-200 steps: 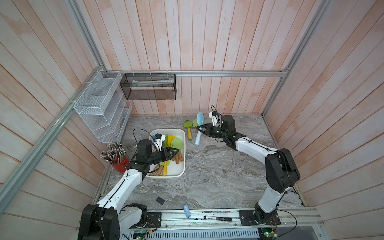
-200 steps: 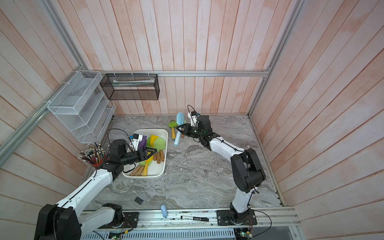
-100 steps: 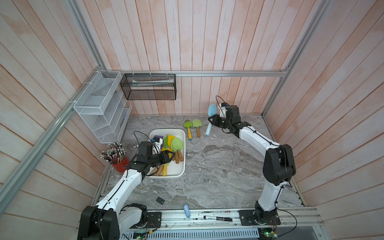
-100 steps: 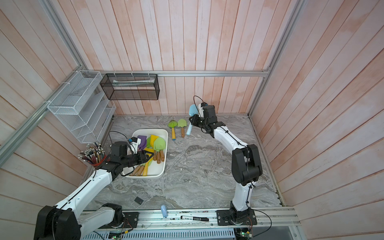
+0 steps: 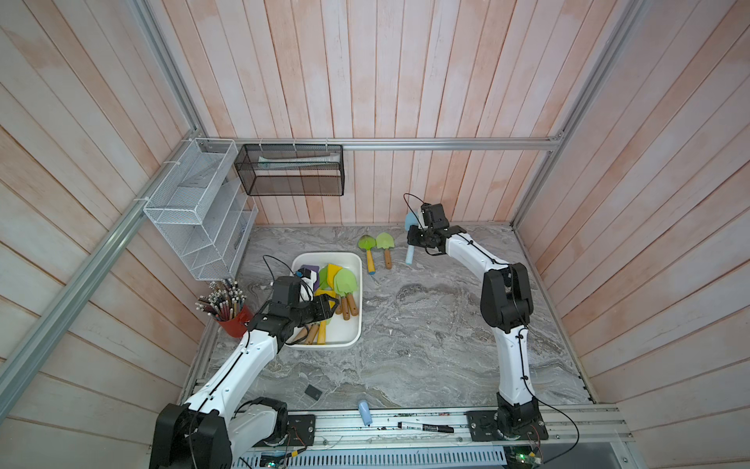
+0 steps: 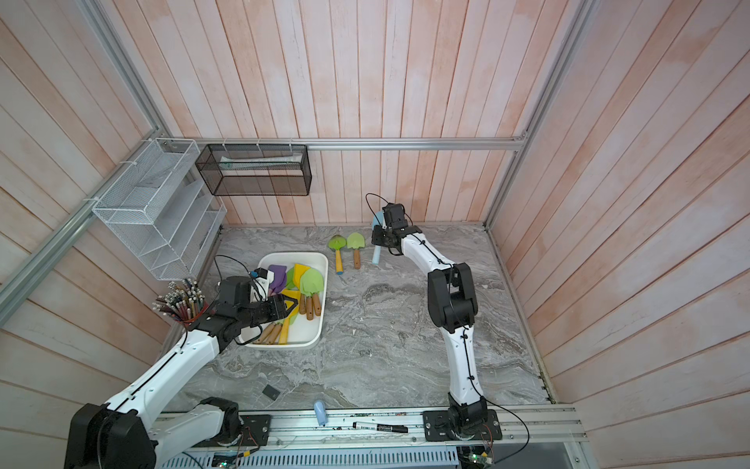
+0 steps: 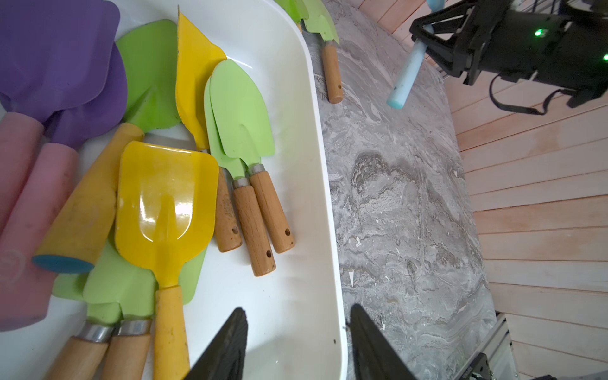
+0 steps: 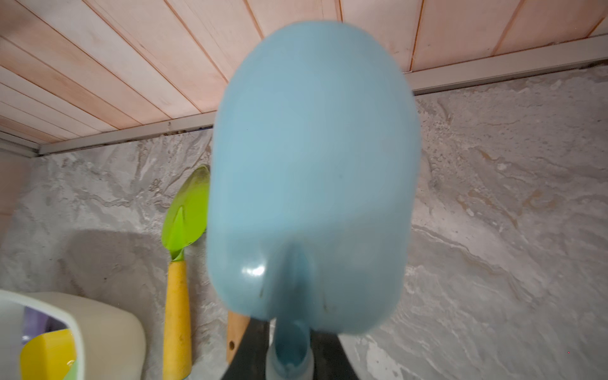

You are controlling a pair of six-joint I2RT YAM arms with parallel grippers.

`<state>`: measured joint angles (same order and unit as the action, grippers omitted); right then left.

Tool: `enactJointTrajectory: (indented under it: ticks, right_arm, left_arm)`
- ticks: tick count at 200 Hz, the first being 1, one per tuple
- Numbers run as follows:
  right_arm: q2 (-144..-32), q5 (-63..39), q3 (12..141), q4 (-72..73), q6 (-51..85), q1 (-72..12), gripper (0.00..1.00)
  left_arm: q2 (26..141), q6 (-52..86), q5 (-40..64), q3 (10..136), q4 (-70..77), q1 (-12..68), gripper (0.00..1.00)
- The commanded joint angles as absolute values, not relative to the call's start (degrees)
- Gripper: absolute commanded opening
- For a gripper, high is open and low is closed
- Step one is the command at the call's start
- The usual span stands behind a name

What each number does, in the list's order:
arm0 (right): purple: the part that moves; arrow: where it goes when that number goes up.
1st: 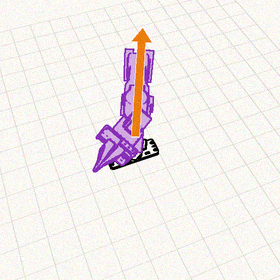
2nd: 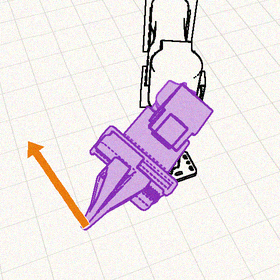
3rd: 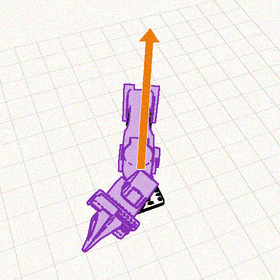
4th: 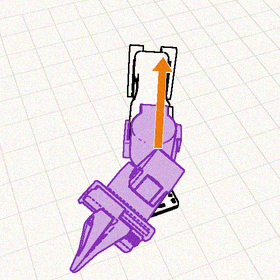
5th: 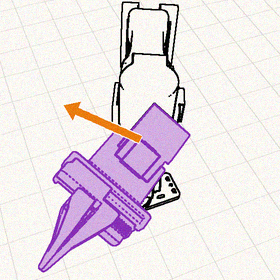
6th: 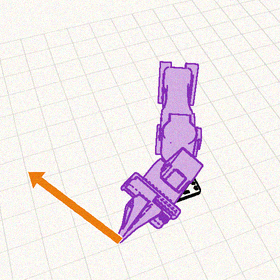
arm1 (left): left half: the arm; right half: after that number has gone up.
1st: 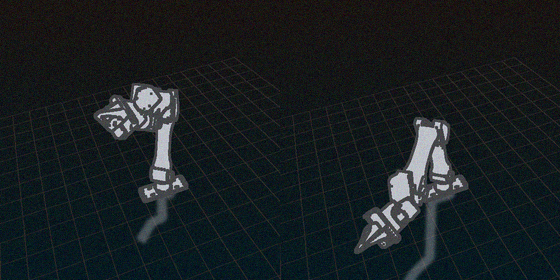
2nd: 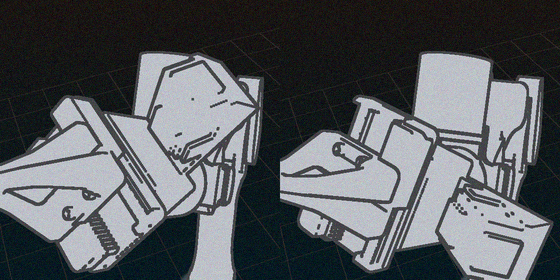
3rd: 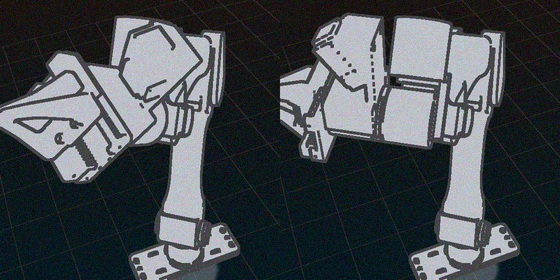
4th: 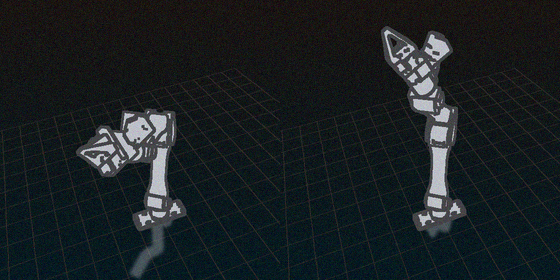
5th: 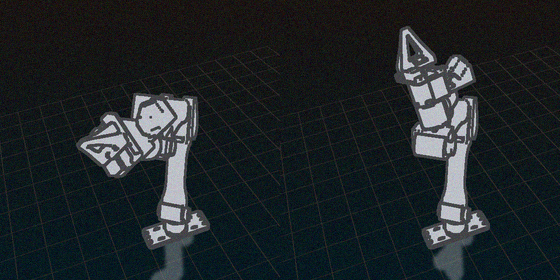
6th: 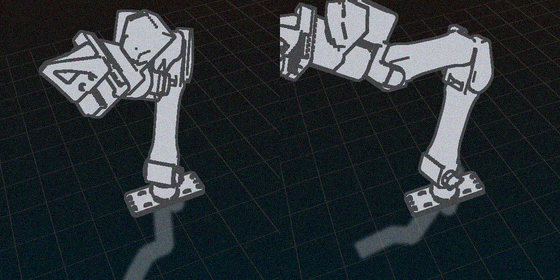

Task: Take the shovel out of the storage box
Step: Place the shovel at the center of the board.

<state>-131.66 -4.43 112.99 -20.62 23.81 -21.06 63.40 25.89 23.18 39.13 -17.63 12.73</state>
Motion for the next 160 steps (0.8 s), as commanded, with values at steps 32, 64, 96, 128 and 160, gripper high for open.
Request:
enactJointTrajectory:
  ticks: [32, 64, 96, 128, 160]
  right_arm:
    - [-139.56, -1.24, 120.44, -26.35, 21.27, -20.71, 0.14]
    - [-142.48, -0.53, 122.60, -26.86, 21.43, -20.74, 0.14]
    - [-145.32, -0.53, 124.90, -27.81, 21.60, -20.79, 0.15]
    - [-147.40, -0.23, 126.67, -28.19, 22.01, -20.78, 0.16]
    - [-149.14, -0.52, 128.85, -29.25, 22.27, -20.94, 0.18]
  left_arm:
    - [63.01, 25.40, 21.62, 38.80, -17.19, 13.19, 0.53]
    - [63.10, 25.68, 21.71, 38.34, -16.98, 13.27, 0.53]
    - [62.99, 25.91, 21.80, 37.90, -16.61, 13.39, 0.53]
    - [62.84, 26.10, 22.02, 37.29, -16.26, 13.38, 0.52]
    - [62.67, 25.95, 21.78, 37.01, -16.53, 13.38, 0.53]
